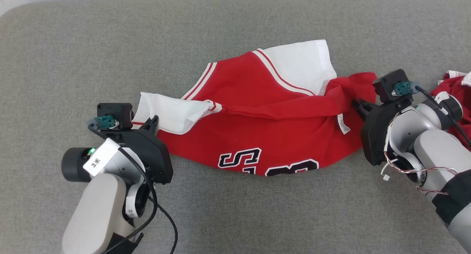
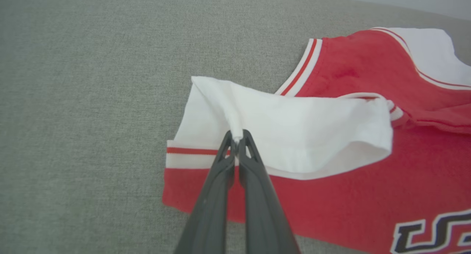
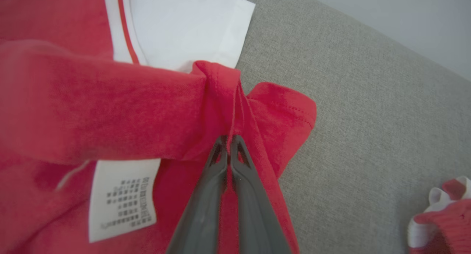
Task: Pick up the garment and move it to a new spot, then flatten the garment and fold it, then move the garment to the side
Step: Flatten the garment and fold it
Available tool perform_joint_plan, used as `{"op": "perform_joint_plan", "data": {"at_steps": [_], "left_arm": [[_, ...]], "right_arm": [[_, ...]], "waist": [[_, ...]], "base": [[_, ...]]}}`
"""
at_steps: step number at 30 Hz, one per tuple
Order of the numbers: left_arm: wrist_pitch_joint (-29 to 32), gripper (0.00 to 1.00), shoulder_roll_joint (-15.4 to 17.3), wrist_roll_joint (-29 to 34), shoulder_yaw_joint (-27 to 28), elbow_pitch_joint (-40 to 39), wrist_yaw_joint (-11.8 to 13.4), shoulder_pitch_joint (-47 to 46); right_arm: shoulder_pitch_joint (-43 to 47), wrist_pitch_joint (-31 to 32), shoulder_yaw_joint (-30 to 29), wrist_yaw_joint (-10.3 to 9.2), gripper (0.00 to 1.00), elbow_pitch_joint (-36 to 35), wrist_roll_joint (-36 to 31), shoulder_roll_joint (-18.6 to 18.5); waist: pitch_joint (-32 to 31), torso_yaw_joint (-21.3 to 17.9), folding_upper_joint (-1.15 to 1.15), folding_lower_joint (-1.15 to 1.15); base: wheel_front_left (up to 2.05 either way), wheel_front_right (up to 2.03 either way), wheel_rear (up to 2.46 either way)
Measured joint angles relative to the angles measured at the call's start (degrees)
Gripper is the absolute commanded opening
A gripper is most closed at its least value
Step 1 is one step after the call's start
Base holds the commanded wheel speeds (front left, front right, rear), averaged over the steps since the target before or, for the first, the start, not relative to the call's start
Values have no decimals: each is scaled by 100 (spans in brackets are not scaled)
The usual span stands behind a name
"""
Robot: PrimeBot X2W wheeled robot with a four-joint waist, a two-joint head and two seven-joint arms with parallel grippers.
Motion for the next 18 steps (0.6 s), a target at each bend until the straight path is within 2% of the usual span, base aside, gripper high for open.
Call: {"op": "perform_joint_plan", "data": {"at_steps": [3, 6, 18], "left_arm": [[-52, 0, -1, 0, 18, -2, 0, -1], [-213, 0, -2, -10, 85, -54, 2, -7], [-1350, 0, -54, -210, 543, -758, 96, -168]], "right_arm": [[-1, -115, -44, -10, 0, -3, 0, -1], [-4, -309, -172, -101, 0, -64, 0, -11], [178, -1411, -1180, -411, 0, -835, 608, 2]], "waist": [[-21, -4, 0, 0], [-75, -3, 0, 0], [-448, -37, 0, 0]], "base": [[0, 0, 0], [0, 0, 0], [0, 0, 0]]}}
